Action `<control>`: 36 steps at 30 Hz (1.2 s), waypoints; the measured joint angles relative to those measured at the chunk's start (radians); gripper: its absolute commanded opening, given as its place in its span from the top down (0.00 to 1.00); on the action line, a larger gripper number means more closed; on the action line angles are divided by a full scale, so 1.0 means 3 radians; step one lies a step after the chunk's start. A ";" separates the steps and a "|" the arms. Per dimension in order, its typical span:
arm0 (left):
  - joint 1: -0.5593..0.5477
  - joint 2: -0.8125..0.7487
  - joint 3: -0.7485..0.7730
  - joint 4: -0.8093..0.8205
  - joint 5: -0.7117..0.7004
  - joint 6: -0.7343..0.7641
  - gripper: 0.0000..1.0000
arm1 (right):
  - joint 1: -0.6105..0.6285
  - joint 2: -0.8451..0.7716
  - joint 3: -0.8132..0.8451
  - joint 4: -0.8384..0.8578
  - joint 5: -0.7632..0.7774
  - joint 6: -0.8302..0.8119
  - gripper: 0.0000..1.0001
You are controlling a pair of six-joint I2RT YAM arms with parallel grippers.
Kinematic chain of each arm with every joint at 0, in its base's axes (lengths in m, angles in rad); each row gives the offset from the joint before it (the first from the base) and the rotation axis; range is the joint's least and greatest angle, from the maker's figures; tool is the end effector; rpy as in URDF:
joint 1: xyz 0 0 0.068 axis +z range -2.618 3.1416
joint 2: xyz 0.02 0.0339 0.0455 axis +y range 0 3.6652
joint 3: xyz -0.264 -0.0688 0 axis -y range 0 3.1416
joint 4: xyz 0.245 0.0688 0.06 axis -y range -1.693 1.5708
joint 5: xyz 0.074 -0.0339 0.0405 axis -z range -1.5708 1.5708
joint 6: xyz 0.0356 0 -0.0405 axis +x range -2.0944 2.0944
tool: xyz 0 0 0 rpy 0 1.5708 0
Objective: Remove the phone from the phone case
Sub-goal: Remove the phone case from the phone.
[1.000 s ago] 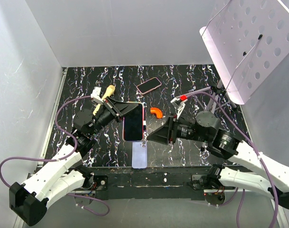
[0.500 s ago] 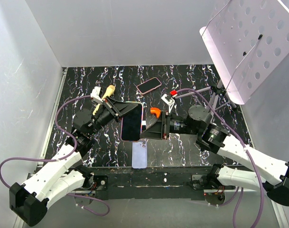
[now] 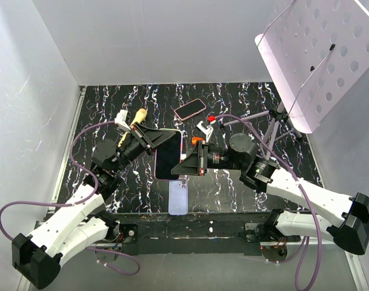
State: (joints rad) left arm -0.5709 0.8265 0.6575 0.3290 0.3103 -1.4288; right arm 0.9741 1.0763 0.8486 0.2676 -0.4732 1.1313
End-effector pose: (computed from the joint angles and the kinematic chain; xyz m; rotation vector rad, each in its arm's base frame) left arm 0.1618 -0.1168 0.3428 -0.4186 1.6579 -1.8038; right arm 0.1285 0.2180 0.3532 -0.3221 1.9079 1.9209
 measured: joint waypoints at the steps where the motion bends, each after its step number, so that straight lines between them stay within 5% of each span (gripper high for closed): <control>1: 0.0000 -0.0013 0.0000 -0.0017 0.0010 0.0019 0.72 | -0.0011 0.0006 -0.0009 0.0024 -0.0018 0.0039 0.99; 4: -0.0001 -0.0057 -0.0008 -0.0060 0.0053 0.0023 0.44 | -0.0071 0.0006 -0.0062 0.0106 -0.0107 0.0062 0.99; 12: 0.0090 -0.0294 -0.0174 -0.0046 0.0257 0.0081 0.09 | -0.0383 -0.0008 -0.0211 0.0295 -0.0388 0.0144 0.99; 23: 0.0160 -0.0547 -0.0150 -0.0378 0.0609 0.0748 0.05 | -0.0498 -0.0151 -0.0211 0.0664 -0.0649 0.0409 0.99; 29: 0.0175 -0.0767 -0.0151 -0.0097 0.1027 0.0926 0.02 | -0.0566 -0.0209 -0.0211 0.0734 -0.0753 0.0493 0.99; 36: 0.0175 -0.0654 -0.0114 0.0142 0.1708 0.1076 0.16 | -0.0585 -0.0231 -0.0211 0.0830 -0.0830 0.0559 0.99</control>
State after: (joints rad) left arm -0.5182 0.6304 0.6231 0.3717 0.8227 -1.1061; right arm 0.7986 1.0069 0.7853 0.5167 -0.7223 1.2991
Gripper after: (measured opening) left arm 0.887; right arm 0.080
